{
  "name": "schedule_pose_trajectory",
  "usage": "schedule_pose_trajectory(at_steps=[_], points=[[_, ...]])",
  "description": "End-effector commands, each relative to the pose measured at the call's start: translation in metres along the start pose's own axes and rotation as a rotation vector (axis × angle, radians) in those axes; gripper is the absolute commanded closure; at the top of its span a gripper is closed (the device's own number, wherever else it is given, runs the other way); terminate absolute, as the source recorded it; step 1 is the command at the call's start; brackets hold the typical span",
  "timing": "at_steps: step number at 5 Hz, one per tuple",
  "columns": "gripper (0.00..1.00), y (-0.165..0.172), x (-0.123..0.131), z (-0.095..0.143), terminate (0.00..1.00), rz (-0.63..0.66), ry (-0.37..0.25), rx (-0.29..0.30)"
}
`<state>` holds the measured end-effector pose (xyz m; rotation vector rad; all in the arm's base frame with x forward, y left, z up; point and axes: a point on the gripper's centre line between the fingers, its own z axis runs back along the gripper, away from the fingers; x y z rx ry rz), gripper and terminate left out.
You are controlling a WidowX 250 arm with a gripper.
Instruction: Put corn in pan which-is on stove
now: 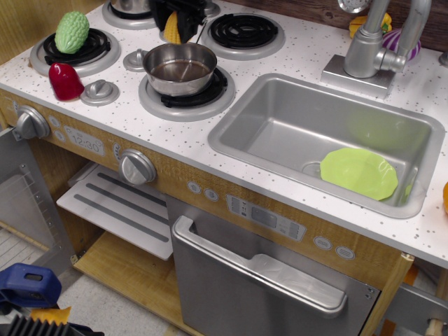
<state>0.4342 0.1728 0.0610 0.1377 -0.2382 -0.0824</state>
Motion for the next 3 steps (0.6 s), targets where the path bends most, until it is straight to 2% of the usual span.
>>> schedule_pose_trajectory(at_steps=[1, 2, 3], points=[[0.00, 0.0071, 0.0114, 0.0398, 0.00, 0.010, -0.090, 0.049], [0.00, 0.0071, 0.0114, 0.0398, 0.00, 0.010, -0.090, 0.049], [0.00, 0.0071, 0.0114, 0.0398, 1.00, 0.010, -0.090, 0.049]])
